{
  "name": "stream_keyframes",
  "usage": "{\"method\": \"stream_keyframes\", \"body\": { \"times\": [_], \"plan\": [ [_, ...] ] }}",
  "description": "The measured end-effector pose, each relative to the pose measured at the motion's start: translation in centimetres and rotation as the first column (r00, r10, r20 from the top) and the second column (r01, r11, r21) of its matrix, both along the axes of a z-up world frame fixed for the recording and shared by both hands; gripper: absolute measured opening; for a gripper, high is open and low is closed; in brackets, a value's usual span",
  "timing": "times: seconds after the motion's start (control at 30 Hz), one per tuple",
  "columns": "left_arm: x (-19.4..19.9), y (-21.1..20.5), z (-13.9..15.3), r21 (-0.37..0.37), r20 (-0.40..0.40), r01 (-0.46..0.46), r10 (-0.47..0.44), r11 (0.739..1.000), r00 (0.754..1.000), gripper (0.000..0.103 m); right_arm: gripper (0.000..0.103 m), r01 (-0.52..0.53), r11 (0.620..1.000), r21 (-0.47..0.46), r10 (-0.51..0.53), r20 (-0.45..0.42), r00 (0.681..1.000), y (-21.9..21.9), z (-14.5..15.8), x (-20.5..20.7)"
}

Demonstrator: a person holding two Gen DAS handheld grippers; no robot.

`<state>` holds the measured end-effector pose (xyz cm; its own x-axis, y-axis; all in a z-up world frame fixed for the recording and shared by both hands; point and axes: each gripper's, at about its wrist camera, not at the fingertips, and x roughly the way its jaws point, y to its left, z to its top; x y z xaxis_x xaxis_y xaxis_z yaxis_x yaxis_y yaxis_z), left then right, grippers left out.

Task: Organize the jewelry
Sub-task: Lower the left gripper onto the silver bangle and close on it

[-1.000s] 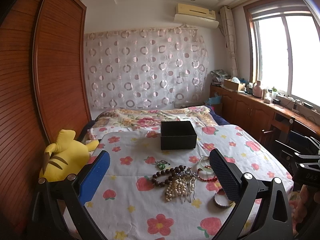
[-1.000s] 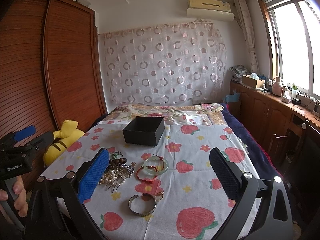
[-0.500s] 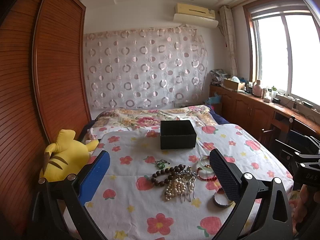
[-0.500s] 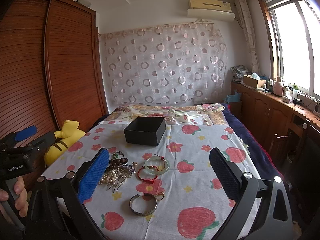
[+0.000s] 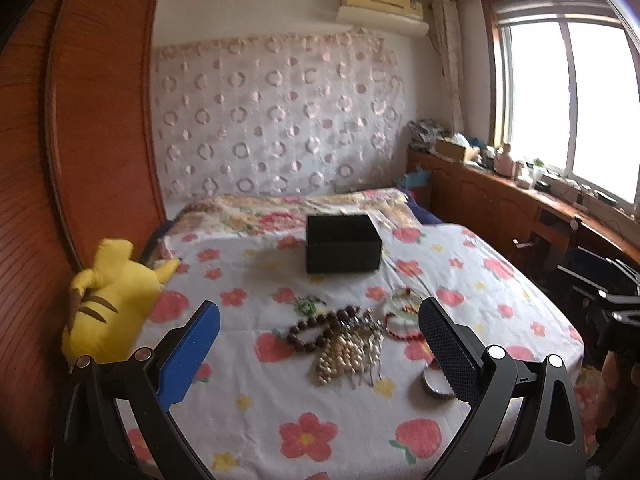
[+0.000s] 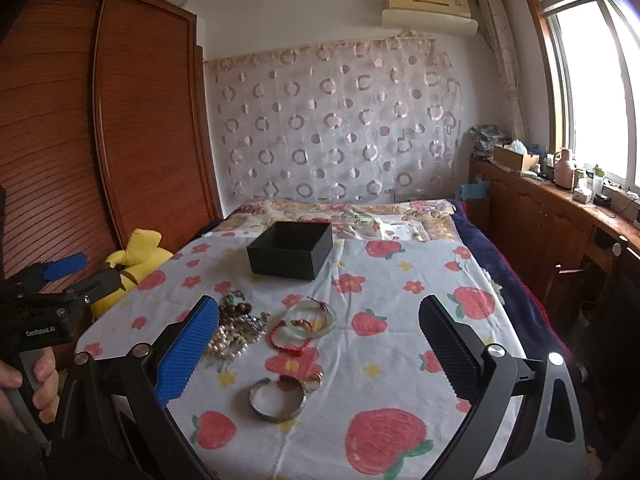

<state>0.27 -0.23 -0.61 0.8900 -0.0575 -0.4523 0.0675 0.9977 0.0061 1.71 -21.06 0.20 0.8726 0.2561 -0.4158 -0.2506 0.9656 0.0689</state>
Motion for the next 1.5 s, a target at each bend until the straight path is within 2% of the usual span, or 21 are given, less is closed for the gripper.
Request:
{"method": "stream_keyframes", "body": {
  "times": [0.23,0.37,0.5,0.73,0.8,0.87,0.93,1.03,1.17,1.37,1.43,1.5],
  "plan": [
    [1.6,-1.6,-3.3,-0.001,-0.098,0.103,-0.103,0.995,0.99,0.096,0.101,0.011,0.999,-0.045,-0.012,-0.032,0.999,-1.7,-2.4,1.2],
    [2.6,-2.5,-5.0,-0.019,-0.157,0.157,-0.158,0.987,0.975,0.096,0.088,-0.001,0.998,-0.062,-0.003,-0.066,0.998,-2.2,-3.7,2.0],
    [3.3,-3.5,-6.8,-0.047,-0.207,0.211,-0.216,0.976,0.954,0.096,0.081,-0.03,0.997,-0.075,0.022,-0.107,0.994,-2.4,-5.1,2.5],
    [5.3,-5.4,-9.5,-0.108,-0.303,0.294,-0.313,0.95,0.9,0.063,0.079,-0.047,0.995,-0.084,0.034,-0.149,0.988,-2.4,-6.7,3.2],
    [5.8,-6.1,-10.1,-0.129,-0.324,0.318,-0.343,0.939,0.882,0.056,0.079,-0.048,0.995,-0.086,0.034,-0.156,0.987,-2.4,-7.1,3.4],
    [6.4,-6.6,-10.6,-0.154,-0.346,0.33,-0.364,0.931,0.865,0.049,0.079,-0.053,0.995,-0.087,0.038,-0.166,0.985,-2.4,-7.5,3.6],
    [7.2,-7.0,-11.3,-0.177,-0.373,0.333,-0.376,0.926,0.848,0.033,0.079,-0.055,0.995,-0.087,0.039,-0.175,0.984,-2.4,-7.7,3.9],
    [8.2,-7.2,-11.8,-0.208,-0.404,0.331,-0.389,0.921,0.828,0.023,0.079,-0.059,0.994,-0.088,0.042,-0.182,0.982,-2.3,-8.0,4.0],
    [9.3,-7.8,-12.5,-0.186,-0.439,0.32,-0.37,0.929,0.819,0.019,0.079,-0.061,0.994,-0.086,0.045,-0.186,0.982,-2.3,-8.2,4.1],
    [10.2,-8.9,-12.6,-0.116,-0.456,0.334,-0.349,0.935,0.819,0.019,0.079,-0.057,0.995,-0.084,0.041,-0.189,0.981,-2.3,-8.4,4.2],
    [10.3,-9.1,-12.7,-0.095,-0.459,0.343,-0.347,0.935,0.818,0.005,0.079,-0.054,0.995,-0.089,0.036,-0.192,0.981,-2.4,-8.5,4.4],
    [10.1,-9.1,-12.6,-0.079,-0.45,0.355,-0.351,0.932,0.821,0.004,0.079,-0.051,0.994,-0.096,0.031,-0.195,0.98,-2.6,-8.6,4.7]
  ]
}}
